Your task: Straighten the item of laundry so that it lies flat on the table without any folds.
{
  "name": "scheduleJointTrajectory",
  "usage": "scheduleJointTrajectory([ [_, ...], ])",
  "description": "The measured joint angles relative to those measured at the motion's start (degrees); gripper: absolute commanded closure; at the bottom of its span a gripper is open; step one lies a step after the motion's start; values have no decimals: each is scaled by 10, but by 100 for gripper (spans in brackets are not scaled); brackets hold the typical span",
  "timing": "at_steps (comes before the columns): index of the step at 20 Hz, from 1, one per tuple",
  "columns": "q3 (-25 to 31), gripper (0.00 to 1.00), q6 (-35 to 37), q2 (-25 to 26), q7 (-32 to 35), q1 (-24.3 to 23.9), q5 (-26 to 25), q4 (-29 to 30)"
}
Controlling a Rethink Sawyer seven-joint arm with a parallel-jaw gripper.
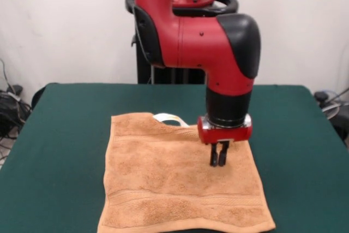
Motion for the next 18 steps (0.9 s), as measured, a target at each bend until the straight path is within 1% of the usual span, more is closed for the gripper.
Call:
scheduleJointTrajectory([
  [5,-1,100,-22,1,0,1,-3,4],
  [9,-11,100,-72,0,0,10,-8,21],
  [13,-31,100,-150,1,0,28,-13,45],
  [17,-49,100,-233,6,0,49,-32,65],
  [18,-50,100,-242,7,0,52,-34,68],
])
